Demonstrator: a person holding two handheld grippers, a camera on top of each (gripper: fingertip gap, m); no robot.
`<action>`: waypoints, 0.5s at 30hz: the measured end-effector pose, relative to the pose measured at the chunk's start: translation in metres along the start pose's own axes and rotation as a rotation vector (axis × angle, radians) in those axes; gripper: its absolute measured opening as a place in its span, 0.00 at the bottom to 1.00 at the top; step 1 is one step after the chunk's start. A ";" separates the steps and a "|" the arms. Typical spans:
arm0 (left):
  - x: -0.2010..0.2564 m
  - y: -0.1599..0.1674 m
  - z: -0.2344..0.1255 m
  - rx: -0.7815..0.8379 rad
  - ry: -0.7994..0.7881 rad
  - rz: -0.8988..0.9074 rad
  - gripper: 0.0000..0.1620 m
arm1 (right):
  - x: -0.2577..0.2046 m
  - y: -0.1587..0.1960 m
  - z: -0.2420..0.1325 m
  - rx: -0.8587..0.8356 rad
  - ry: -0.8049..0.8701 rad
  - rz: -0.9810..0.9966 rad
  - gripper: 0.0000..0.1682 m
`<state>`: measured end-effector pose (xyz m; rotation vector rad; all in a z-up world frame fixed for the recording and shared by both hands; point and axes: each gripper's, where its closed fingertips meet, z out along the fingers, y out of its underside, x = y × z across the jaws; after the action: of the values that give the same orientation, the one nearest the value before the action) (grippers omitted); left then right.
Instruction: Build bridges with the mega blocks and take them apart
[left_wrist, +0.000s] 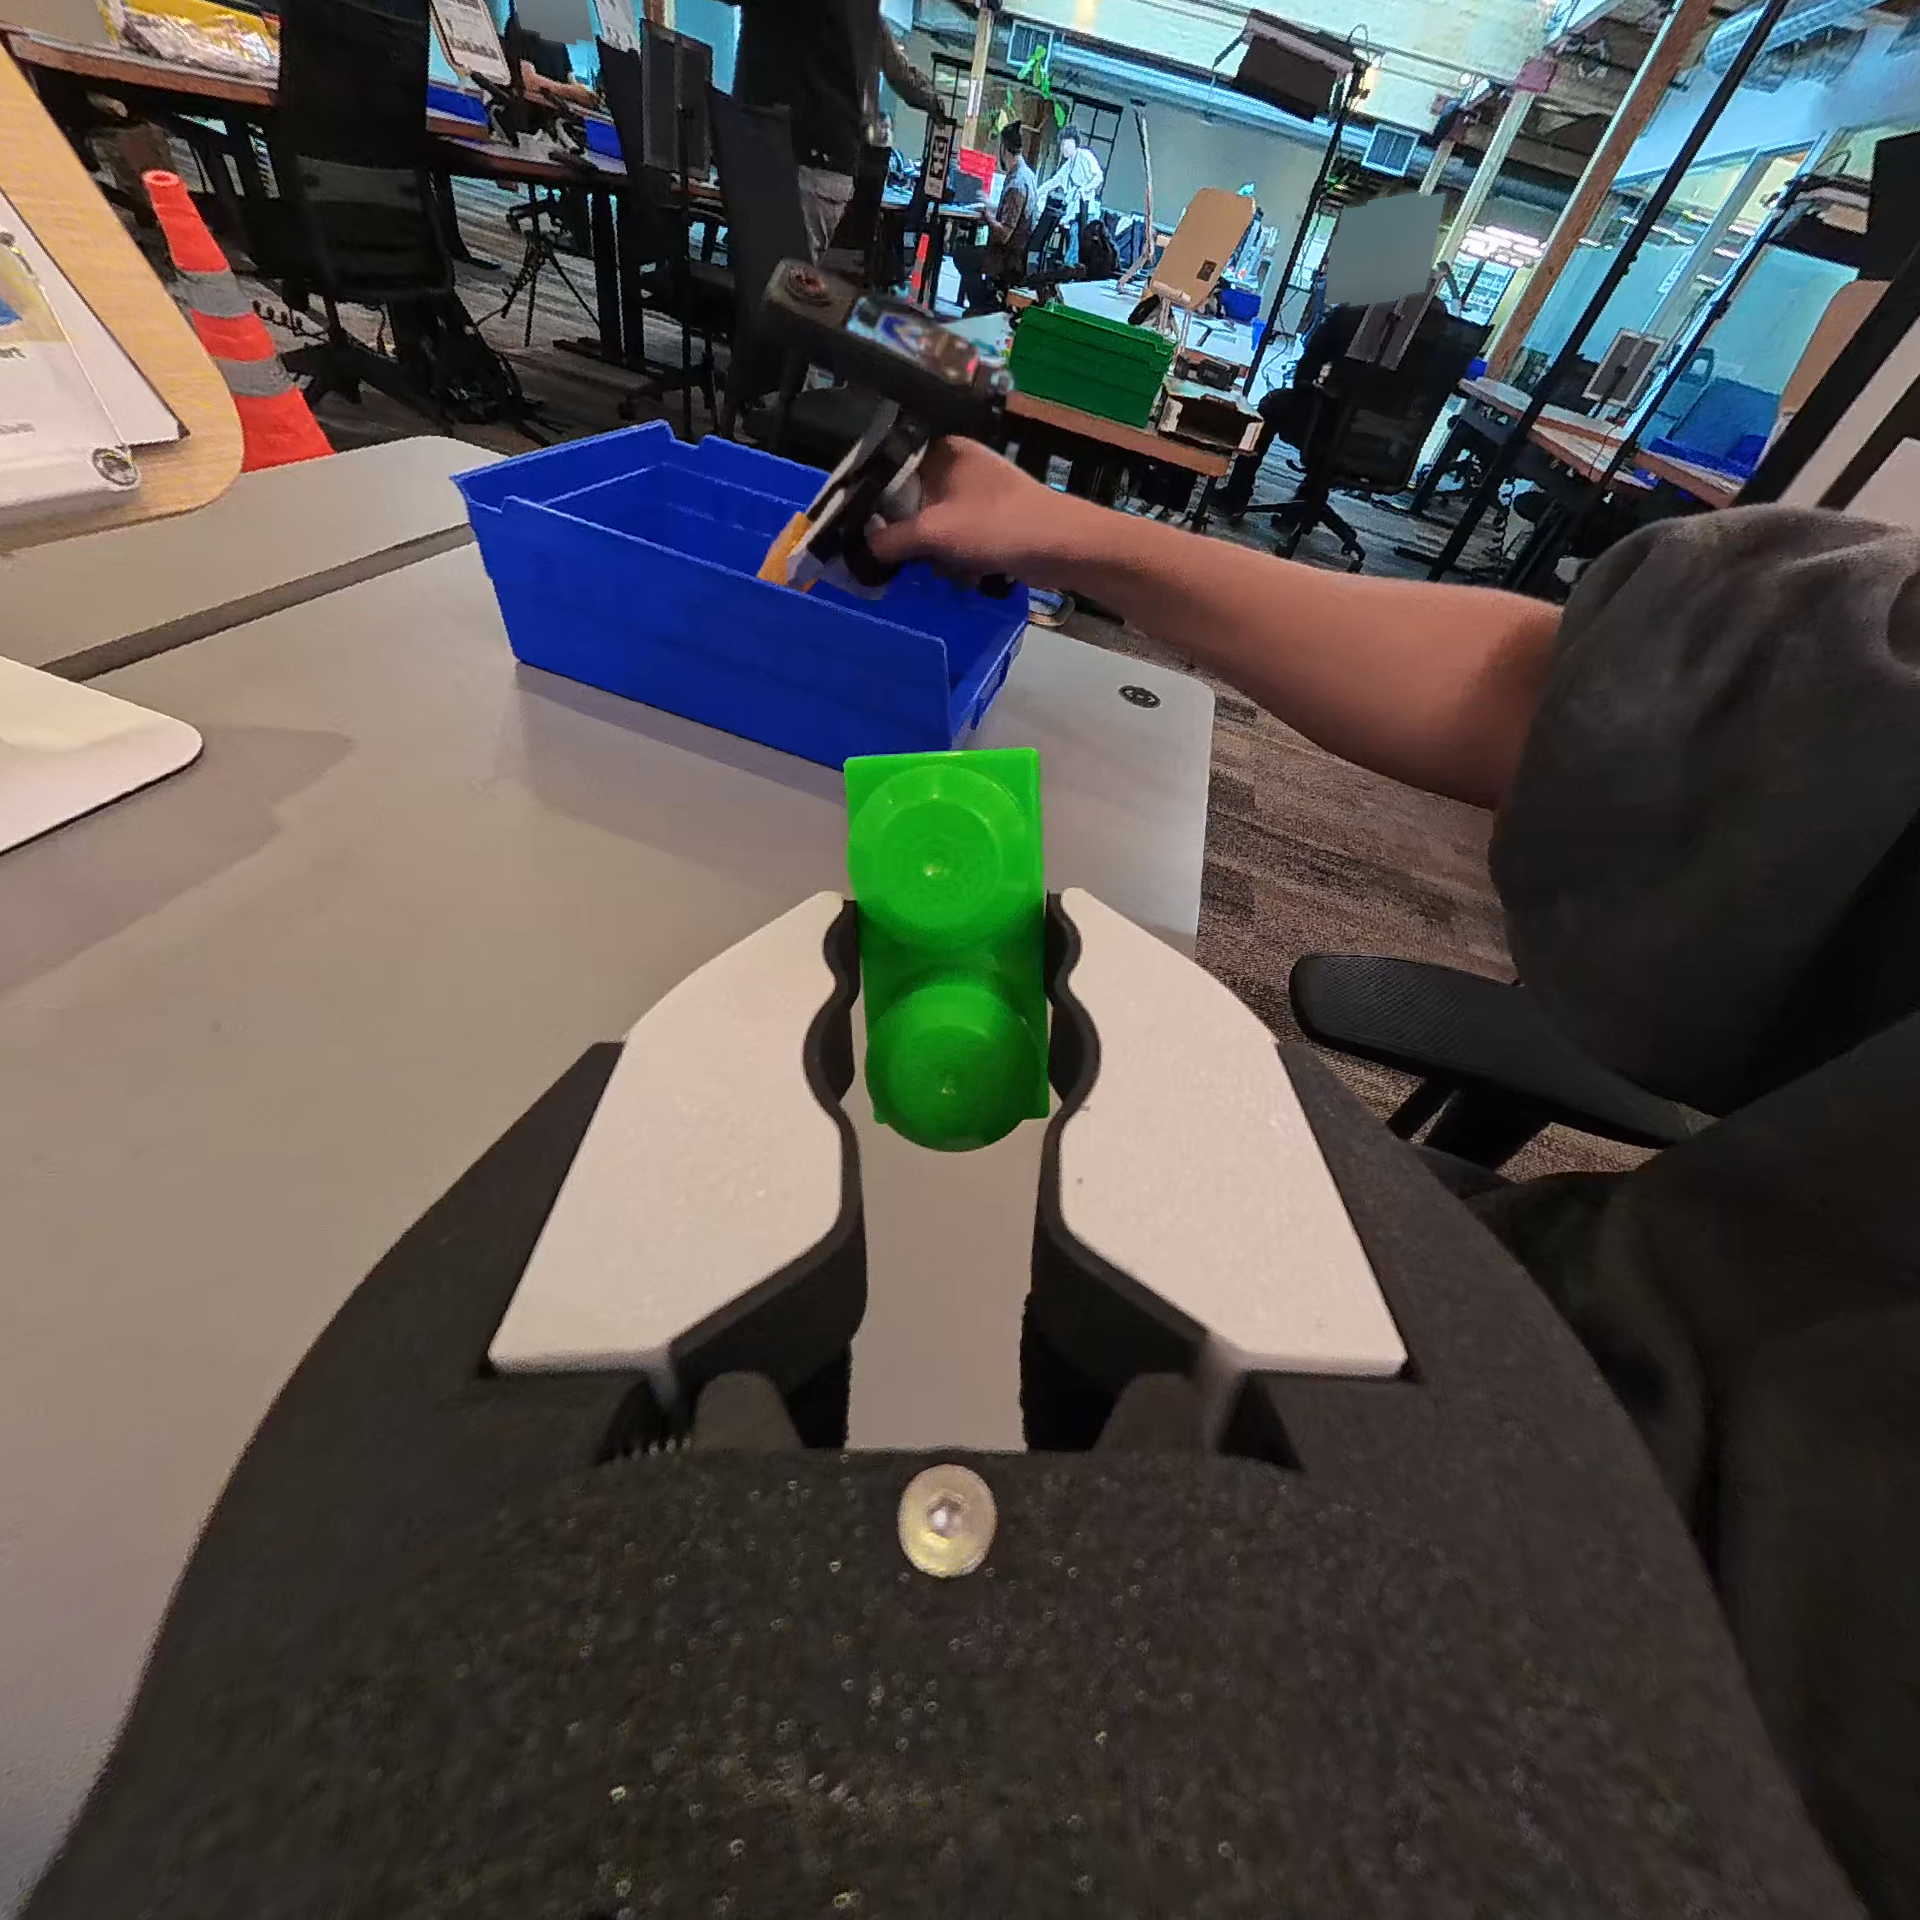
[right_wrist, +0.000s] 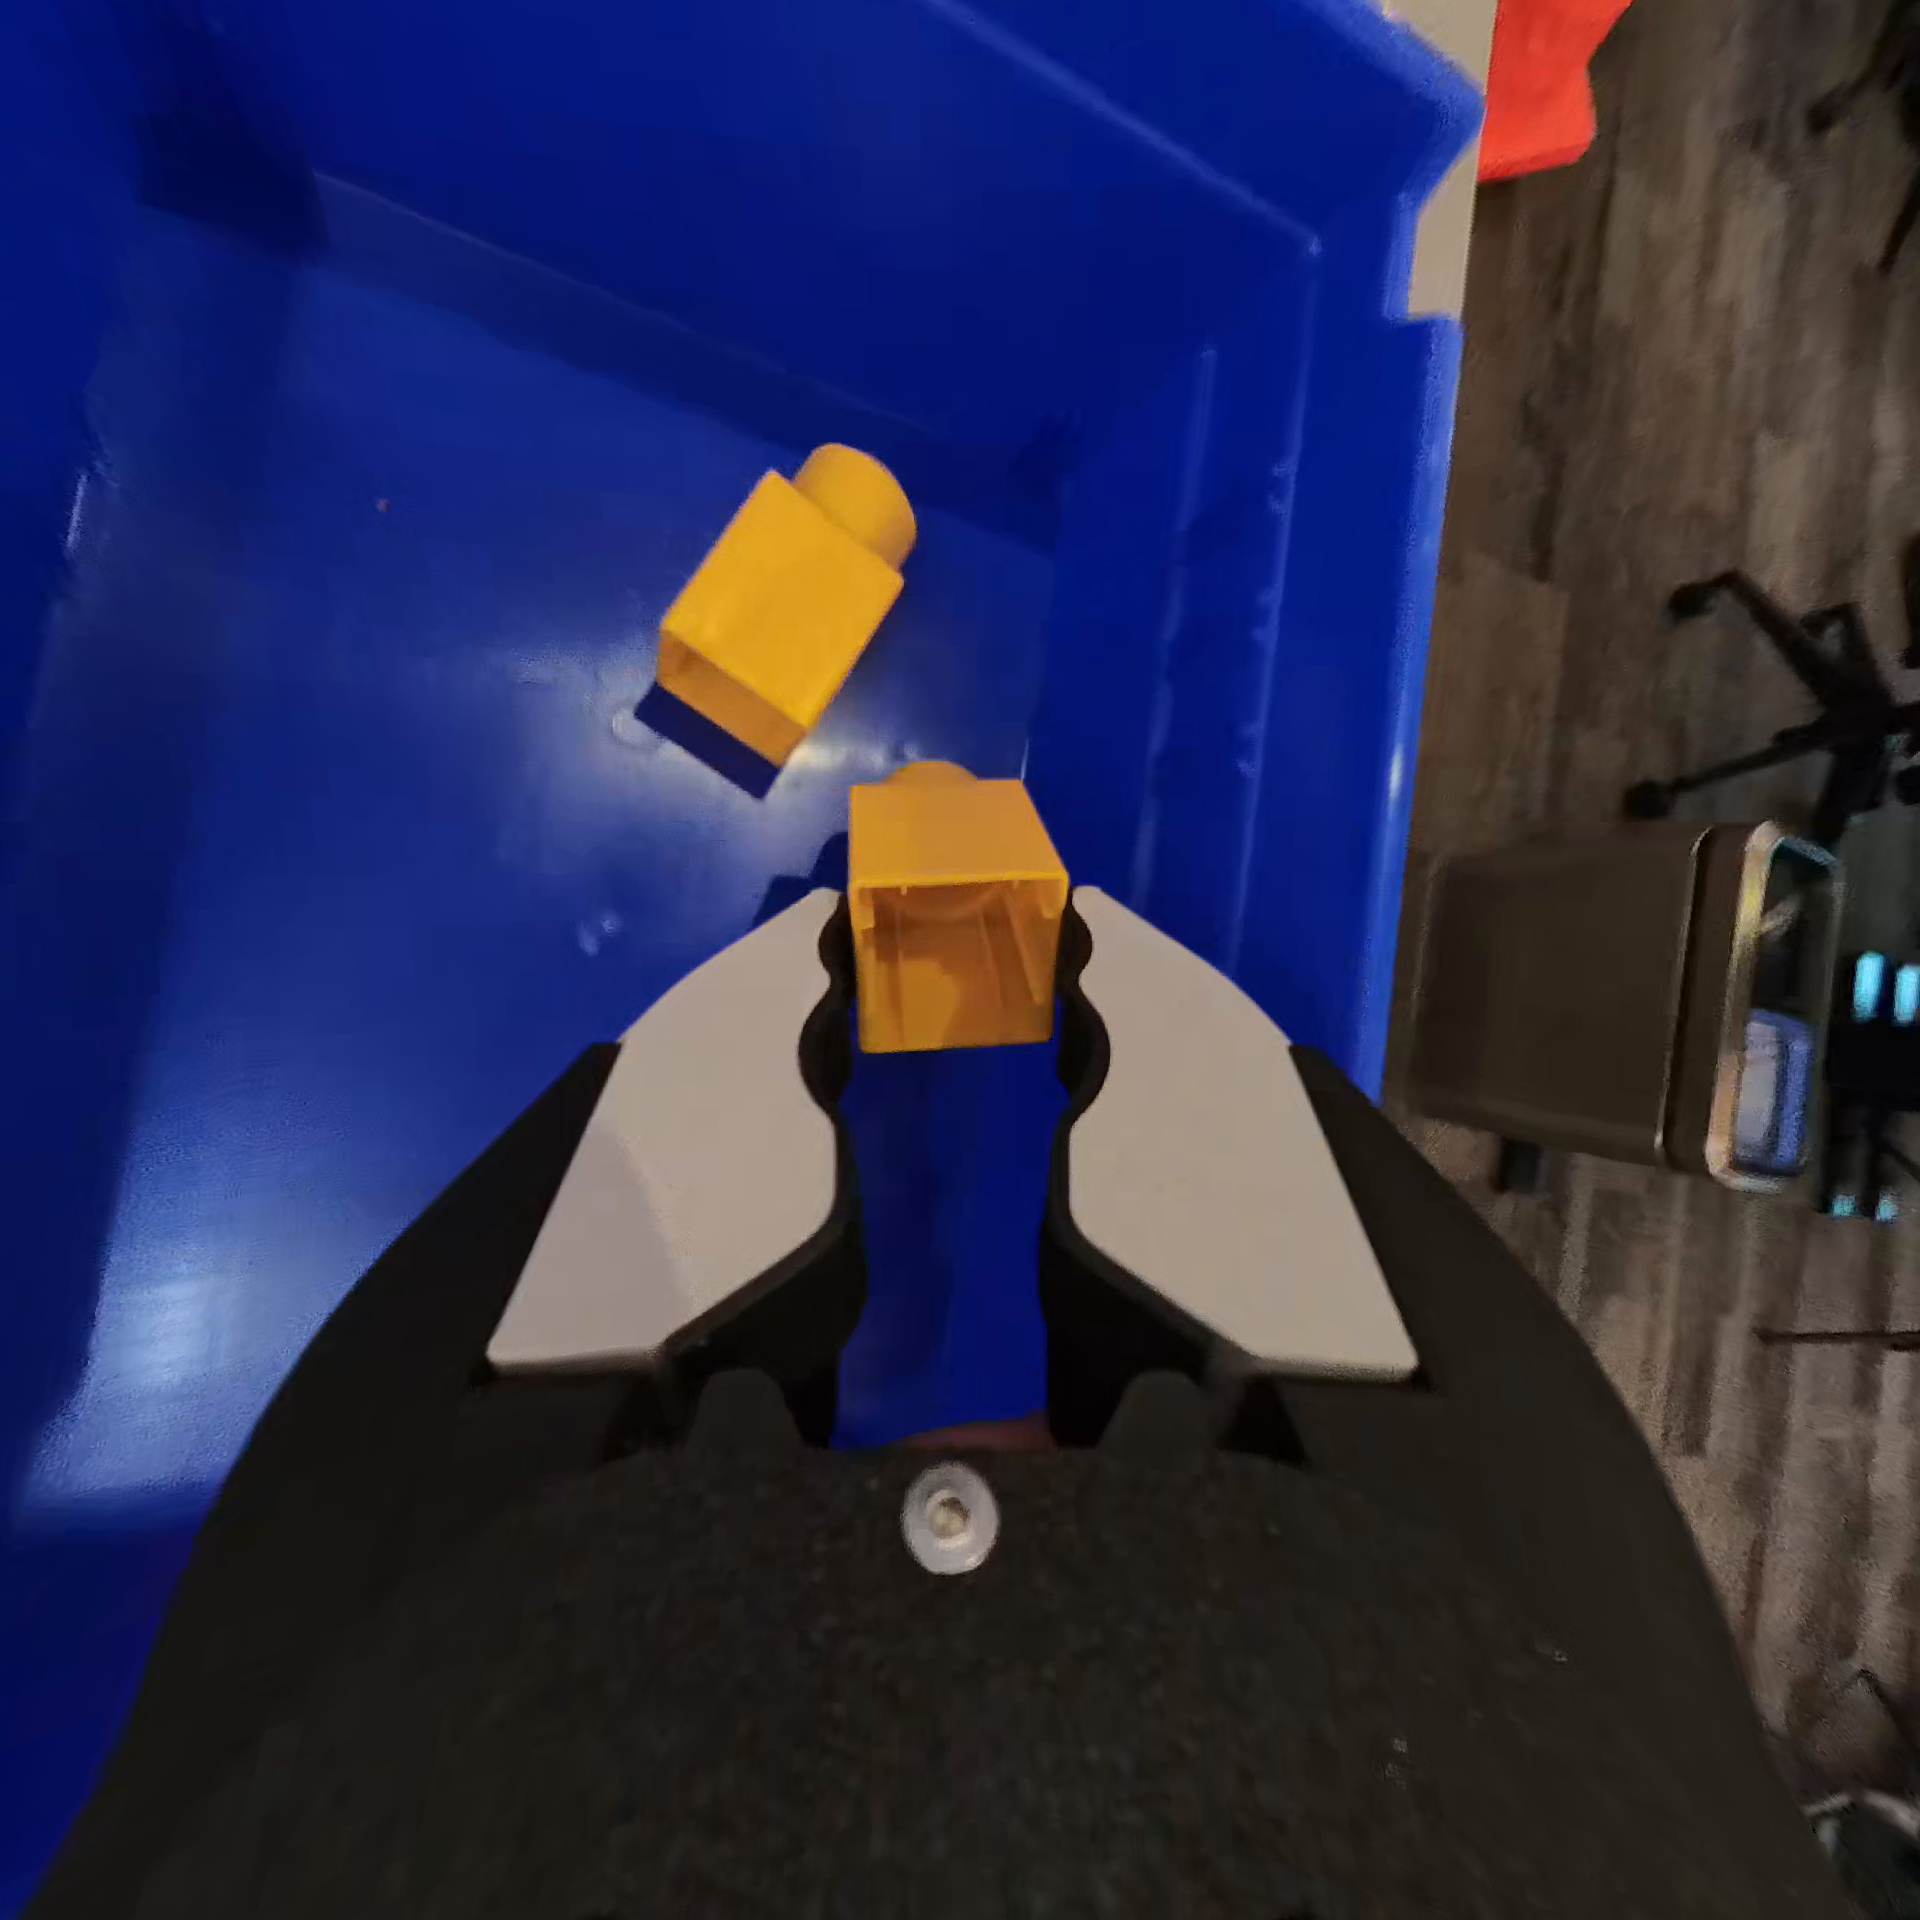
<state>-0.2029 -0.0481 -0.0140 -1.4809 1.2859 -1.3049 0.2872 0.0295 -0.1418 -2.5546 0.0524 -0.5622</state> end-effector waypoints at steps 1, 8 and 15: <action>-0.001 0.001 0.000 0.000 -0.003 -0.003 0.21 | 0.000 -0.004 0.004 0.023 0.019 -0.018 0.22; -0.011 0.014 -0.002 -0.014 -0.009 -0.039 0.21 | -0.001 0.002 0.030 -0.004 0.025 0.010 0.22; -0.015 0.019 -0.003 -0.016 -0.023 -0.057 0.21 | -0.012 0.015 0.038 -0.091 -0.026 0.110 0.22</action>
<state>-0.2089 -0.0369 -0.0350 -1.5495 1.2509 -1.3127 0.2931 0.0366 -0.1837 -2.6271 0.2127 -0.4950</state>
